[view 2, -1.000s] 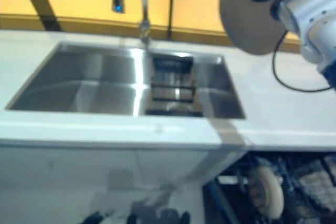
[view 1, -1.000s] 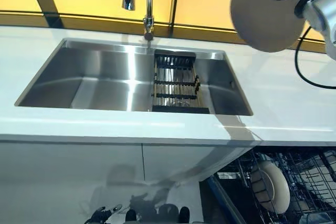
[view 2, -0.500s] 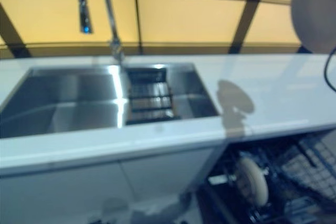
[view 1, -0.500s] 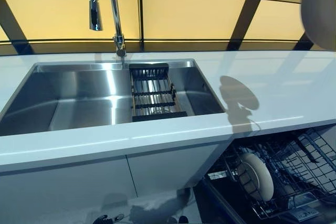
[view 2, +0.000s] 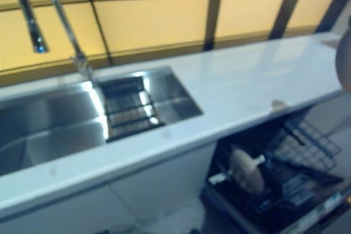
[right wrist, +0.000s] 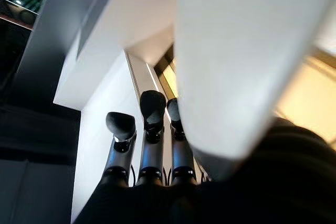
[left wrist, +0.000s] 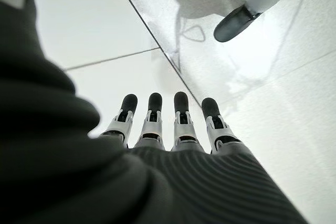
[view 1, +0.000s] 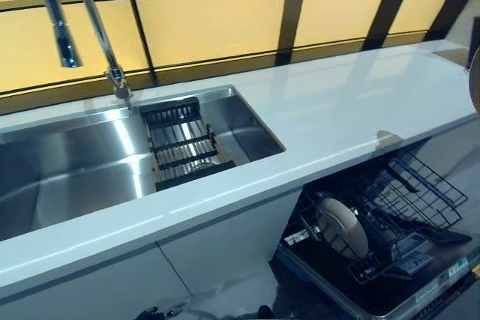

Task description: Take plates into dishwasher

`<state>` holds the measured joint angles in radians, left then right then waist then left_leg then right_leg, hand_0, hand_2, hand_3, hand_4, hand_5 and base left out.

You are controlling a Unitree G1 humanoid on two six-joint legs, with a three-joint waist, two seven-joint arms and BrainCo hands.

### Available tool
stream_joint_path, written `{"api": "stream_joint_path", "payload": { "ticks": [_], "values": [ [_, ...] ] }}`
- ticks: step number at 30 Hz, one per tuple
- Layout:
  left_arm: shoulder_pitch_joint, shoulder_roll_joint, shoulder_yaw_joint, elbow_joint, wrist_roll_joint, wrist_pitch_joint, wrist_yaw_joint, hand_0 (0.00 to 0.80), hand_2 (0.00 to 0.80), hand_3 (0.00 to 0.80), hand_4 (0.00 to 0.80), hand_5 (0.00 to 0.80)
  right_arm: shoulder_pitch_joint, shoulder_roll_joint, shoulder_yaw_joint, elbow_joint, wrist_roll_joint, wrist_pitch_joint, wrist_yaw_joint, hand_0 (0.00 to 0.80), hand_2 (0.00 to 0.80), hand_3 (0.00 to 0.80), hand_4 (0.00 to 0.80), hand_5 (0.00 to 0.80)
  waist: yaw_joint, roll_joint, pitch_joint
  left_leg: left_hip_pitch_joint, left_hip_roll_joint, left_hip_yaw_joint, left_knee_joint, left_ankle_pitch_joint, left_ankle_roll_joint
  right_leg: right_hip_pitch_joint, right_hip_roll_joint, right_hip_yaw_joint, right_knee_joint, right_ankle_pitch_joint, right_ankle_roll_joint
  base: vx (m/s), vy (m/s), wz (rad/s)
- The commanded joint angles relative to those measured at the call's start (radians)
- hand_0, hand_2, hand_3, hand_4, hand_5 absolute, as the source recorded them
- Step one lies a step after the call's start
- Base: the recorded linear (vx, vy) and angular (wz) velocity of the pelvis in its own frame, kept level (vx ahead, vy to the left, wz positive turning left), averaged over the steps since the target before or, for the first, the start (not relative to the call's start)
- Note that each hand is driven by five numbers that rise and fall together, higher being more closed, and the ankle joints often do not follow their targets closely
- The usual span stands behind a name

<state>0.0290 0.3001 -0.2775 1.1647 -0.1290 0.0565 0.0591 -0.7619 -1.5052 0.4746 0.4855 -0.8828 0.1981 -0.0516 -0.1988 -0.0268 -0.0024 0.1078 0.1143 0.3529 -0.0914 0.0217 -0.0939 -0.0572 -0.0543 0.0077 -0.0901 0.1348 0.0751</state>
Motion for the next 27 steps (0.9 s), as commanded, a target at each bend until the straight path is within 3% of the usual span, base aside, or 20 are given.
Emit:
{"api": "stream_joint_path", "payload": {
  "ticks": [1,4,10,20,27],
  "values": [
    [-0.066,0.043,0.032,0.045,0.044,0.004,0.000,0.000,0.000,0.000,0.000,0.000,0.058,0.008,-0.155,-0.046,-0.032,0.008,-0.006,0.800,0.800,0.800,0.800,0.800,-0.014,-0.064,0.040,0.066,-0.016,-0.001,0.004,-0.080,0.050,0.048,-0.006,0.009,0.003,-0.047,0.095,-0.001,0.011,-0.18],
    [-0.069,0.041,0.040,0.046,0.046,0.012,-0.004,0.000,0.000,0.000,0.000,0.000,0.232,0.030,-0.299,-0.093,-0.019,0.002,0.012,0.800,0.800,0.800,0.800,0.800,-0.033,-0.059,0.045,0.070,-0.015,0.017,0.004,-0.082,0.052,0.038,0.000,0.027,0.003,-0.042,0.095,-0.010,-0.006,-0.14],
    [-0.073,0.030,0.052,0.045,0.041,0.014,0.004,0.000,0.000,0.000,0.000,0.000,0.437,0.104,-0.457,-0.158,0.028,-0.005,0.003,0.800,0.800,0.800,0.800,0.800,-0.056,-0.045,0.055,0.070,-0.018,0.037,0.004,-0.085,0.055,0.024,0.006,0.045,0.003,-0.037,0.094,-0.007,-0.029,-0.16],
    [-0.067,0.014,0.044,0.016,0.038,0.016,0.015,0.000,0.000,0.000,0.000,0.000,0.463,0.225,-0.438,-0.197,-0.033,0.014,0.007,0.800,0.800,0.800,0.800,0.800,-0.050,-0.011,0.077,0.053,-0.024,0.022,0.004,-0.081,0.056,0.007,0.003,0.038,0.003,-0.032,0.089,-0.010,-0.016,-0.03],
    [-0.073,0.007,0.029,0.001,0.050,0.022,0.014,0.000,0.000,0.000,0.000,0.000,0.417,0.300,-0.337,-0.182,-0.122,0.036,-0.043,0.800,0.800,0.800,0.800,0.800,-0.028,0.012,0.094,0.036,-0.026,-0.005,0.004,-0.074,0.053,0.000,-0.010,0.012,0.003,-0.030,0.086,-0.019,-0.016,0.04]
  ]
}}
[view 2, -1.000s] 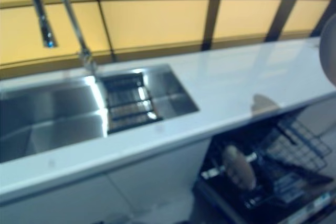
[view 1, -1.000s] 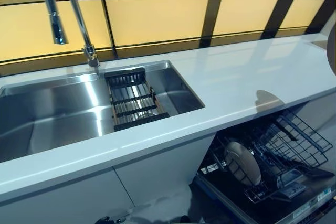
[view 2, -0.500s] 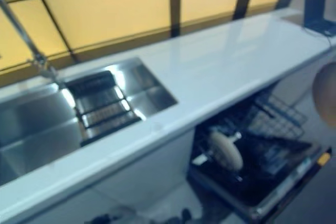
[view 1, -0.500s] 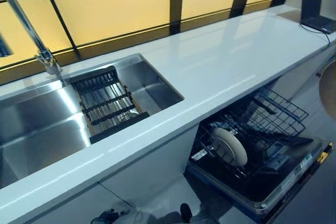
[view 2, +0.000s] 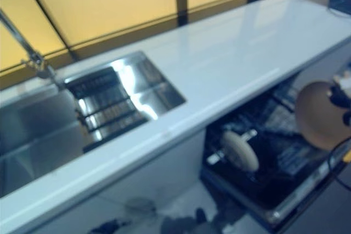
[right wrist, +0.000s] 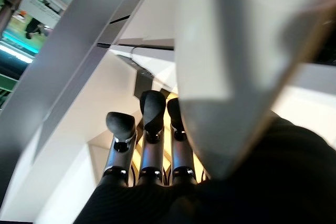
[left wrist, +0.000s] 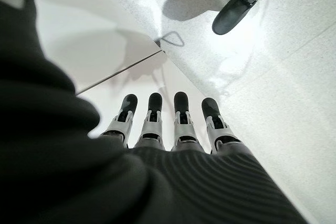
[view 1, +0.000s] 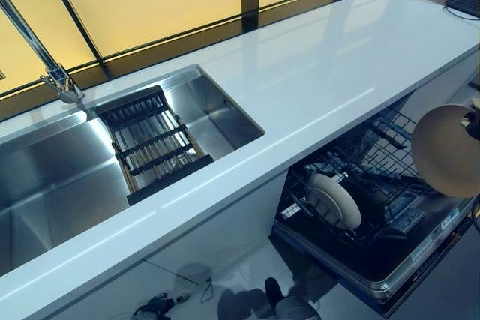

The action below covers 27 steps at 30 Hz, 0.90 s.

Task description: Take plates into dishwasher

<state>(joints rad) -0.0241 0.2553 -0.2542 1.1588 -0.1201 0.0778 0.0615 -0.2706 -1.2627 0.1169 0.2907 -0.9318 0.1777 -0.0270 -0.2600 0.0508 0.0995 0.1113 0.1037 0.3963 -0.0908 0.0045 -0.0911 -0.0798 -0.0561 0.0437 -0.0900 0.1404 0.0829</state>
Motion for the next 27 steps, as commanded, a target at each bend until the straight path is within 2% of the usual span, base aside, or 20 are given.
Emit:
{"api": "stream_joint_path", "payload": {
  "ticks": [1,5,11,16,23,27],
  "values": [
    [-0.020,0.051,0.005,0.005,0.042,0.001,0.012,0.000,0.000,0.000,0.000,0.000,-0.080,0.064,0.032,0.015,-0.092,0.060,-0.072,0.800,0.800,0.800,0.800,0.800,0.035,-0.064,-0.007,0.031,-0.017,-0.051,0.004,-0.057,0.050,0.022,-0.009,-0.026,0.003,-0.036,0.078,-0.010,-0.011,0.05],
    [-0.022,0.047,-0.003,-0.004,0.043,-0.001,0.011,0.000,0.000,0.000,0.000,0.000,-0.096,0.082,0.068,0.022,-0.199,0.069,-0.087,0.800,0.800,0.800,0.800,0.800,0.043,-0.054,0.000,0.020,-0.020,-0.061,0.004,-0.055,0.050,0.018,-0.014,-0.034,0.003,-0.038,0.077,-0.020,-0.005,0.09],
    [-0.030,0.037,-0.026,-0.013,0.033,0.001,0.007,0.000,0.000,0.000,0.000,0.000,-0.110,0.118,0.118,0.005,-0.327,0.124,-0.127,0.800,0.800,0.800,0.800,0.800,0.052,-0.039,0.010,0.009,-0.024,-0.074,0.004,-0.053,0.050,0.014,-0.020,-0.043,0.003,-0.040,0.079,-0.010,0.008,0.06],
    [-0.042,0.028,-0.035,-0.019,0.035,0.005,0.006,0.000,0.000,0.000,0.000,0.000,-0.124,0.166,0.165,0.012,-0.327,0.165,-0.093,0.800,0.800,0.800,0.800,0.800,0.060,-0.029,0.016,0.006,-0.028,-0.081,0.004,-0.056,0.053,0.012,-0.023,-0.044,0.003,-0.042,0.079,0.000,0.001,0.01],
    [-0.050,0.026,-0.047,-0.035,0.026,0.002,0.014,0.000,0.000,0.000,0.000,0.000,-0.161,0.216,0.229,0.108,-0.283,0.210,-0.079,0.800,0.800,0.800,0.800,0.800,0.077,-0.019,0.023,-0.010,-0.033,-0.089,0.004,-0.045,0.053,0.002,-0.033,-0.052,0.003,-0.037,0.077,-0.004,0.001,0.04],
    [-0.055,0.030,-0.051,-0.040,0.022,0.004,0.009,0.000,0.000,0.000,0.000,0.000,-0.205,0.228,0.263,0.161,-0.241,0.213,-0.073,0.800,0.800,0.800,0.800,0.800,0.087,-0.010,0.032,-0.017,-0.036,-0.099,0.004,-0.040,0.051,-0.002,-0.039,-0.057,0.003,-0.036,0.076,0.000,0.000,0.00]
  ]
}}
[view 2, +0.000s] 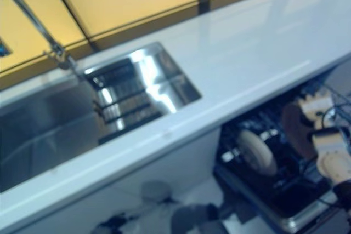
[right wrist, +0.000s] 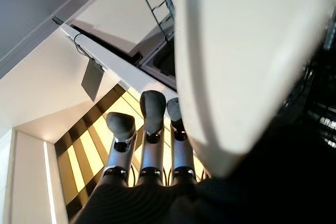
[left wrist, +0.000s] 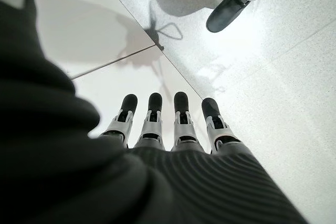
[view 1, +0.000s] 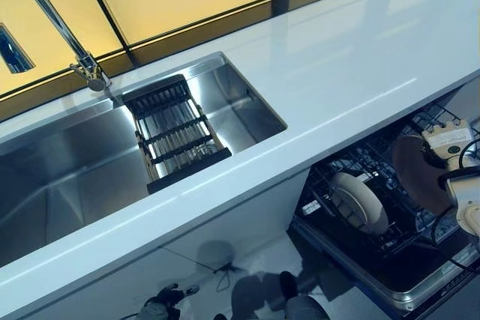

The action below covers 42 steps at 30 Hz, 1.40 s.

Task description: Take plates into dishwasher

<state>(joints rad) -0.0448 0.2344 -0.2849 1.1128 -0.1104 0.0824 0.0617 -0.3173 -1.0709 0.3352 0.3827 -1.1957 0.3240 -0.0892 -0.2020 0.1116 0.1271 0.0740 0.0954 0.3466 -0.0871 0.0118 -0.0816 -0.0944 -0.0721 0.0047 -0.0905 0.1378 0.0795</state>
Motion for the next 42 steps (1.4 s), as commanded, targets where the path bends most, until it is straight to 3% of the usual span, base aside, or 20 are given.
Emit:
{"api": "stream_joint_path", "payload": {
  "ticks": [1,12,25,32,42],
  "values": [
    [-0.035,0.052,-0.022,0.006,0.011,-0.001,0.007,0.000,0.000,0.000,0.000,0.000,-0.165,0.042,0.054,0.081,0.026,0.066,-0.012,0.800,0.800,0.800,0.800,0.800,0.032,-0.067,0.007,0.020,-0.029,-0.052,0.000,-0.047,0.041,0.013,-0.025,-0.019,0.003,-0.034,0.080,0.000,0.000,0.00],
    [-0.042,0.054,-0.051,-0.004,-0.010,-0.014,-0.007,0.000,0.000,0.000,0.000,0.000,-0.265,0.060,0.179,0.230,0.019,0.087,-0.021,0.800,0.800,0.800,0.800,0.800,0.062,-0.015,0.032,-0.001,-0.043,-0.075,0.000,-0.036,0.035,0.000,-0.051,-0.041,0.003,-0.032,0.080,-0.007,0.001,0.04],
    [-0.069,0.047,-0.081,-0.024,-0.042,-0.026,-0.032,0.000,0.000,0.000,0.000,0.000,-0.337,0.089,0.277,0.285,-0.001,0.091,0.038,0.800,0.800,0.800,0.800,0.800,0.076,0.044,0.058,-0.026,-0.061,-0.092,0.000,-0.021,0.025,-0.018,-0.076,-0.063,0.003,-0.030,0.082,-0.022,0.015,0.07],
    [-0.070,0.041,-0.088,-0.014,-0.033,-0.036,-0.037,0.000,0.000,0.000,0.000,0.000,-0.330,0.133,0.304,0.323,0.047,0.116,0.068,0.800,0.800,0.800,0.800,0.800,0.085,0.051,0.062,-0.029,-0.063,-0.100,0.000,-0.016,0.024,-0.015,-0.085,-0.070,0.003,-0.027,0.082,0.000,0.000,0.00],
    [-0.078,0.048,-0.078,-0.005,-0.018,-0.044,-0.046,0.000,0.000,0.000,0.000,0.000,-0.309,0.168,0.297,0.352,0.100,0.140,0.105,0.800,0.800,0.800,0.800,0.800,0.093,0.031,0.058,-0.025,-0.060,-0.106,0.000,-0.017,0.028,-0.006,-0.084,-0.073,0.003,-0.026,0.084,-0.001,0.000,0.02]
  ]
}}
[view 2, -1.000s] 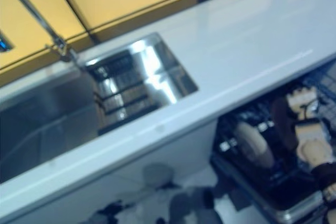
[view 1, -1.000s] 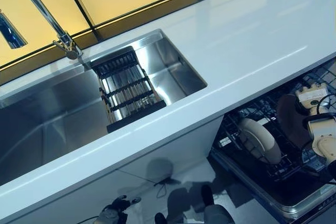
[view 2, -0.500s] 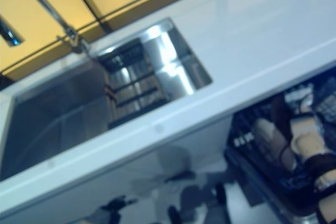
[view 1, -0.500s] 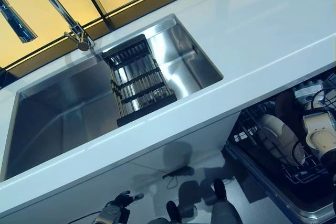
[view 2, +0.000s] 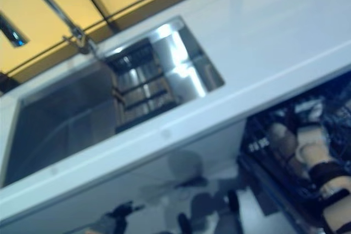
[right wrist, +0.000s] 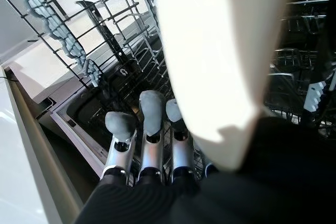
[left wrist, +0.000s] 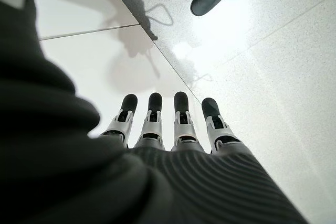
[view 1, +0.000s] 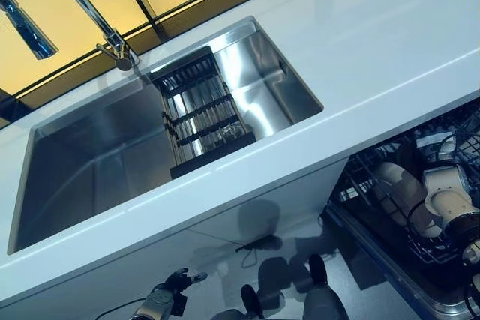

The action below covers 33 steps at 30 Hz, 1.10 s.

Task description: Take plates into dishwasher

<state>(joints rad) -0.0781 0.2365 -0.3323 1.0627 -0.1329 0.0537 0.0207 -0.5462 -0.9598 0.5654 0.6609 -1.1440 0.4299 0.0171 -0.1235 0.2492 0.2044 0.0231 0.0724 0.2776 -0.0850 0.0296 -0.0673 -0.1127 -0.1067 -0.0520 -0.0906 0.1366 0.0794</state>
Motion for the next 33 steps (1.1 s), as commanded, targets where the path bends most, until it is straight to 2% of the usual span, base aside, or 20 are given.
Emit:
{"api": "stream_joint_path", "payload": {
  "ticks": [1,2,3,4,5,6,7,8,9,20,28,33],
  "values": [
    [-0.045,0.046,-0.031,0.047,0.007,-0.015,-0.006,0.000,0.000,0.000,0.000,0.000,-0.077,0.061,0.064,0.083,0.062,0.036,0.003,0.800,0.800,0.800,0.800,0.800,0.015,-0.110,-0.021,0.027,-0.036,-0.038,-0.002,-0.035,0.014,0.013,-0.048,-0.015,0.003,-0.025,0.084,0.000,0.000,0.00],
    [-0.048,0.046,-0.031,0.049,0.009,-0.013,-0.006,0.000,0.000,0.000,0.000,0.000,-0.076,0.066,0.062,0.092,0.074,0.037,-0.003,0.759,0.759,0.759,0.759,0.759,0.015,-0.113,-0.022,0.028,-0.035,-0.039,-0.002,-0.035,0.014,0.013,-0.047,-0.015,0.003,-0.024,0.083,-0.001,-0.017,0.03],
    [-0.049,0.045,-0.031,0.050,0.010,-0.012,-0.005,0.000,0.000,0.000,0.000,0.000,-0.076,0.068,0.062,0.098,0.081,0.036,-0.008,0.646,0.646,0.646,0.646,0.646,0.016,-0.117,-0.022,0.029,-0.034,-0.039,-0.002,-0.035,0.014,0.014,-0.046,-0.014,0.003,-0.024,0.083,0.000,0.000,0.00],
    [-0.050,0.045,-0.032,0.052,0.011,-0.012,-0.003,0.000,0.000,0.000,0.000,0.000,-0.076,0.070,0.061,0.104,0.090,0.036,-0.006,0.624,0.624,0.624,0.624,0.624,0.016,-0.120,-0.022,0.030,-0.032,-0.039,-0.002,-0.036,0.015,0.015,-0.045,-0.013,0.003,-0.023,0.083,0.000,0.000,0.00],
    [-0.052,0.044,-0.034,0.054,0.012,-0.011,-0.001,0.000,0.000,0.000,0.000,0.000,-0.075,0.075,0.056,0.112,0.095,0.038,-0.003,0.552,0.552,0.552,0.552,0.552,0.016,-0.124,-0.022,0.031,-0.030,-0.039,-0.002,-0.035,0.014,0.016,-0.044,-0.013,0.003,-0.023,0.083,0.000,0.000,0.00],
    [-0.052,0.044,-0.034,0.057,0.014,-0.012,0.000,0.000,0.000,0.000,0.000,0.000,-0.073,0.079,0.053,0.122,0.105,0.035,-0.016,0.333,0.333,0.333,0.333,0.333,0.017,-0.127,-0.024,0.031,-0.028,-0.039,-0.002,-0.036,0.014,0.017,-0.043,-0.013,0.003,-0.023,0.083,0.000,0.000,0.00],
    [-0.052,0.044,-0.033,0.059,0.015,-0.013,0.000,0.000,0.000,0.000,0.000,0.000,-0.071,0.081,0.052,0.128,0.112,0.035,-0.020,0.075,0.075,0.075,0.075,0.075,0.017,-0.129,-0.024,0.032,-0.027,-0.039,-0.002,-0.036,0.015,0.017,-0.042,-0.011,0.003,-0.023,0.083,0.000,0.000,0.00],
    [-0.051,0.046,-0.032,0.062,0.018,-0.014,-0.001,0.000,0.000,0.000,0.000,0.000,-0.068,0.084,0.047,0.134,0.120,0.035,-0.019,0.060,0.060,0.060,0.060,0.060,0.017,-0.133,-0.026,0.034,-0.026,-0.041,-0.002,-0.037,0.015,0.020,-0.040,-0.010,0.003,-0.023,0.083,0.000,0.000,0.00],
    [-0.051,0.046,-0.030,0.064,0.021,-0.014,0.000,0.000,0.000,0.000,0.000,0.000,-0.061,0.086,0.041,0.138,0.123,0.033,-0.030,0.000,0.000,0.000,0.000,0.000,0.017,-0.136,-0.028,0.035,-0.025,-0.041,-0.002,-0.037,0.015,0.021,-0.039,-0.009,0.003,-0.023,0.082,0.000,0.000,0.00],
    [-0.046,0.064,-0.012,0.072,0.041,-0.008,0.006,0.000,0.000,0.000,0.000,0.000,-0.018,0.058,-0.023,0.105,0.147,0.021,-0.056,0.000,0.000,0.000,0.000,0.000,0.008,-0.182,-0.042,0.048,-0.012,-0.041,-0.002,-0.044,0.019,0.030,-0.023,0.010,0.003,-0.020,0.081,0.000,0.000,0.00],
    [-0.042,0.078,0.021,0.077,0.061,0.006,0.014,0.000,0.000,0.000,0.000,0.000,0.014,-0.003,-0.101,-0.018,0.169,0.028,-0.014,0.000,0.000,0.000,0.000,0.000,-0.015,-0.230,-0.053,0.062,0.003,-0.028,-0.002,-0.050,0.022,0.033,-0.003,0.039,0.003,-0.015,0.080,0.014,-0.004,-0.03],
    [-0.039,0.084,0.050,0.087,0.072,0.014,0.023,0.000,0.000,0.000,0.000,0.000,0.032,-0.069,-0.189,-0.117,0.205,0.041,0.031,0.000,0.000,0.000,0.000,0.000,-0.035,-0.262,-0.061,0.077,0.012,-0.015,-0.002,-0.055,0.024,0.040,0.010,0.060,0.003,-0.013,0.078,0.025,0.004,-0.03]
  ]
}}
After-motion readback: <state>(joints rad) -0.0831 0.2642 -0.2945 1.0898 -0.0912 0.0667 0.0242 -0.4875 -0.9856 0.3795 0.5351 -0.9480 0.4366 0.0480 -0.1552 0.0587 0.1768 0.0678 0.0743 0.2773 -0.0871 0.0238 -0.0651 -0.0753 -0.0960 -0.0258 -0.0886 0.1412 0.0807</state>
